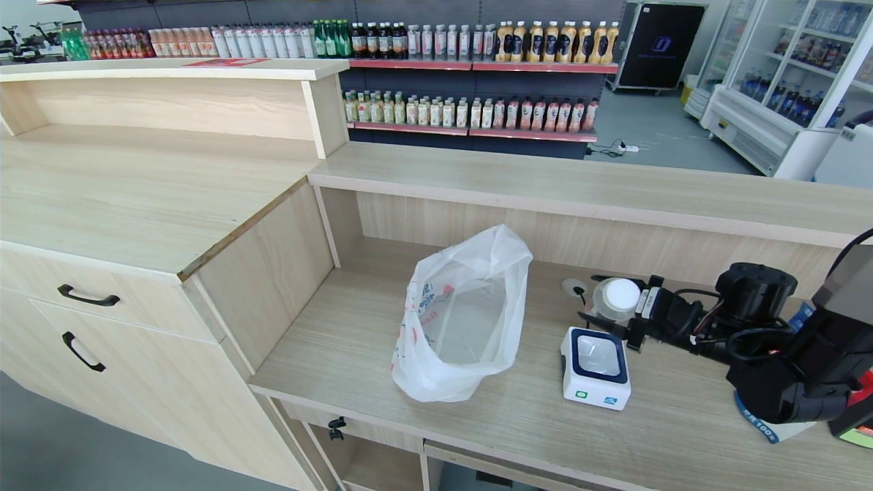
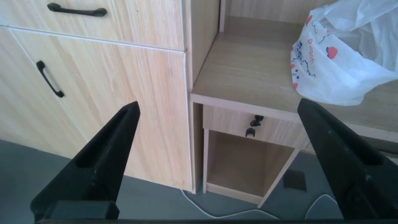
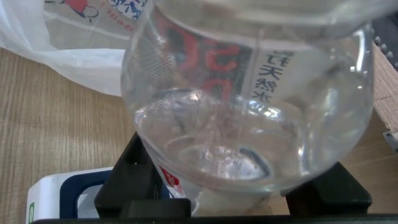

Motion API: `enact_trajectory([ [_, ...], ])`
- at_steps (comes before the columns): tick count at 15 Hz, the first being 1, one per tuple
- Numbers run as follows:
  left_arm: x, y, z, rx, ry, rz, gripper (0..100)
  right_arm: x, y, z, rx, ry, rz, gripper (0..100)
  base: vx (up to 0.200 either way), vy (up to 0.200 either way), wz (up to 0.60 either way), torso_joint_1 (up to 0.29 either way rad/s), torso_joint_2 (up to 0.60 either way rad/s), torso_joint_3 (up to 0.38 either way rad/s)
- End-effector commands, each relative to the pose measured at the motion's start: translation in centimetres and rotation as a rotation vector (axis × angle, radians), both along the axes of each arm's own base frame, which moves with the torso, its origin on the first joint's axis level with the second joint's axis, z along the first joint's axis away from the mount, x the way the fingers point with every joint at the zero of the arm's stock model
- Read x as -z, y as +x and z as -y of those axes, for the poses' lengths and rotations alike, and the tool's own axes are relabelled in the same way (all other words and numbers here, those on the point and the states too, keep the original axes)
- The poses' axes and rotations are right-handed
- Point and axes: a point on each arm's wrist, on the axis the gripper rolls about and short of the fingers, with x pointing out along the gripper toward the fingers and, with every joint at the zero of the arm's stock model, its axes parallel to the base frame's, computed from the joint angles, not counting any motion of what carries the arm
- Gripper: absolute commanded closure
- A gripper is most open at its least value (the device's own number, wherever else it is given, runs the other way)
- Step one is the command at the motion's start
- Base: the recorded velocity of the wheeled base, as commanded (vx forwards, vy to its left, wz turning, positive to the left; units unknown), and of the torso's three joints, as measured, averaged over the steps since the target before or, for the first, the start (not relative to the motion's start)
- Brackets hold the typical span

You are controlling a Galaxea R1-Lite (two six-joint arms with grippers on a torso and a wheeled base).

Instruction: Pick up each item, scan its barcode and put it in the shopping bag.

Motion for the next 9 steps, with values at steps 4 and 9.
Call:
enact_trajectory([
  [4, 0.0, 0.0, 0.0, 0.000, 0.000, 0.001, 0, -8.8, -6.7, 1.9, 0.080, 0.188, -0.089, 100, 0.000, 0.000, 0.00, 0.000, 0.00, 0.000],
  [9, 0.0, 0.0, 0.0, 0.000, 0.000, 0.001, 0, -12.9, -16.7, 9.2, 0.486, 0.412, -0.204, 100, 0.000, 0.000, 0.00, 0.000, 0.00, 0.000],
])
